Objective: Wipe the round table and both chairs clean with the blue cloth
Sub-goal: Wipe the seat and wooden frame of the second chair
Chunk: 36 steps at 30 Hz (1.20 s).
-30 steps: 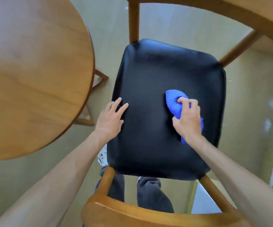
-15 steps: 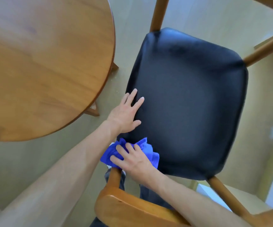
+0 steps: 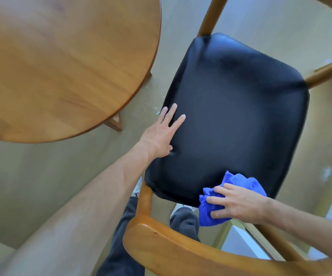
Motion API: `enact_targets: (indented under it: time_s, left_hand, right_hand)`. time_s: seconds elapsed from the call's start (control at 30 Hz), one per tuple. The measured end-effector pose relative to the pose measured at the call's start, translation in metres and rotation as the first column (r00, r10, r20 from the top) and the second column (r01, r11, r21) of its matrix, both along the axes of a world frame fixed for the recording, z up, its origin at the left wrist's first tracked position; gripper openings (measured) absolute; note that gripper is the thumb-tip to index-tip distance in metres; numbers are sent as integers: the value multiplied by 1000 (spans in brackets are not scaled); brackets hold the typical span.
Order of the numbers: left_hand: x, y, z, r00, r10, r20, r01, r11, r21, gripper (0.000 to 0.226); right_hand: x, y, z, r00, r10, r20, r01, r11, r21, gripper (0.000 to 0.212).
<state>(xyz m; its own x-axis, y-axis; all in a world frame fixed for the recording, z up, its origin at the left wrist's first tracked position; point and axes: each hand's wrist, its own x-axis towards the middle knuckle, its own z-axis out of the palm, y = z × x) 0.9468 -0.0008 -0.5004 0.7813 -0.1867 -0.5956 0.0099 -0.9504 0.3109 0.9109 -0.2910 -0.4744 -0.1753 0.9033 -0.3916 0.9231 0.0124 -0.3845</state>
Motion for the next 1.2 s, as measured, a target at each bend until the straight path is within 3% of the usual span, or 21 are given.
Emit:
enact_targets:
  time_s: [0.07, 0.23, 0.4, 0.63, 0.8, 0.93, 1.03, 1.2]
  left_hand:
    - [-1, -1, 2, 1000, 13, 25, -14, 999, 30, 99]
    - [-6, -1, 4, 996, 92, 8, -92, 996, 3, 91]
    - [-7, -3, 2, 993, 117, -13, -118, 993, -31, 91]
    - [1, 4, 0, 994, 102, -28, -103, 993, -54, 94]
    - [2, 3, 0, 995, 101, -27, -102, 994, -43, 92]
    - [2, 1, 1, 995, 99, -24, -99, 995, -32, 92]
    - [1, 0, 2, 995, 93, -18, -94, 996, -13, 91]
    - [0, -3, 3, 995, 96, -27, -96, 995, -9, 90]
  right_hand:
    - [-5, 7, 5, 1000, -24, 14, 24, 1000, 10, 37]
    - [-48, 92, -11, 993, -99, 57, 83, 970, 228, 26]
    - [-50, 95, -20, 964, -261, 38, 244, 936, 256, 37]
    - [-43, 123, -13, 784, -620, 47, 581, 757, 299, 45]
    - [-50, 163, -8, 619, -781, 83, 760, 622, 188, 45]
    - [-52, 197, -2, 701, -684, 199, 694, 720, 30, 30]
    - [-51, 178, -10, 769, -628, 121, 639, 760, -118, 26]
    - [-43, 99, 3, 924, -363, 123, 373, 925, -74, 38]
